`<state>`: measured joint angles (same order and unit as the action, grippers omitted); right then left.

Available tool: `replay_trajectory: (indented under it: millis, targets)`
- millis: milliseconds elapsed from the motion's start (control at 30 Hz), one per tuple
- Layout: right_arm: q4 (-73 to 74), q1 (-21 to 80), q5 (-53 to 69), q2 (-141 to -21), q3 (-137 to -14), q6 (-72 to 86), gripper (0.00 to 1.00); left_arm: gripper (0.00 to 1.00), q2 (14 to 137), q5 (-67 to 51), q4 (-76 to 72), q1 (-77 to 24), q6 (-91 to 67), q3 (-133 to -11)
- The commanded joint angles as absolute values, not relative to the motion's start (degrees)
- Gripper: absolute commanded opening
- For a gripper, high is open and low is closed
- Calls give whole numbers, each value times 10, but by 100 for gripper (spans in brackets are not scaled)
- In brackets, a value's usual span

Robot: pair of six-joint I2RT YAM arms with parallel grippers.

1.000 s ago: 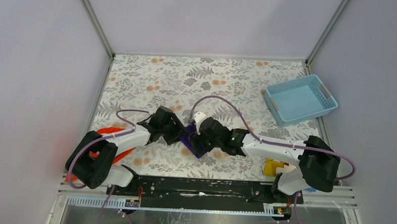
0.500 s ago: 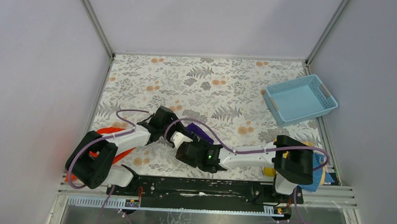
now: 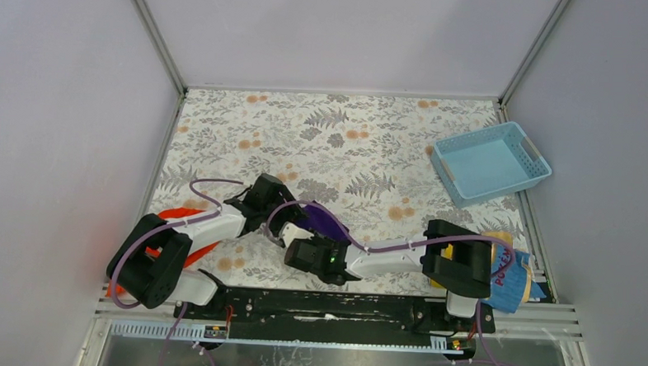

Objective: Roll the towels
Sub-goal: Roll the towel at the center of the board.

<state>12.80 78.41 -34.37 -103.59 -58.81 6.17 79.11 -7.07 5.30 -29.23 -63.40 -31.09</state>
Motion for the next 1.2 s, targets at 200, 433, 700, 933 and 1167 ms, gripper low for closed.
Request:
replay_trajectory:
  millis: [200,433,700,933,1167]
  targets:
    - [59,694,-65,-956,-527,59,22,67,761,-32,146,-295,-624,-314]
    - [-12,599,198,-920,-484,91,18,81,679,-36,180,-268,-614,-313]
    - [-100,515,375,-949,-452,167,18,84,647,-79,164,-267,-625,-291]
    - [-173,470,430,-998,-427,241,18,78,700,-88,121,-274,-628,-298]
    - [-198,447,443,-1037,-422,276,20,68,781,-73,92,-282,-619,-316]
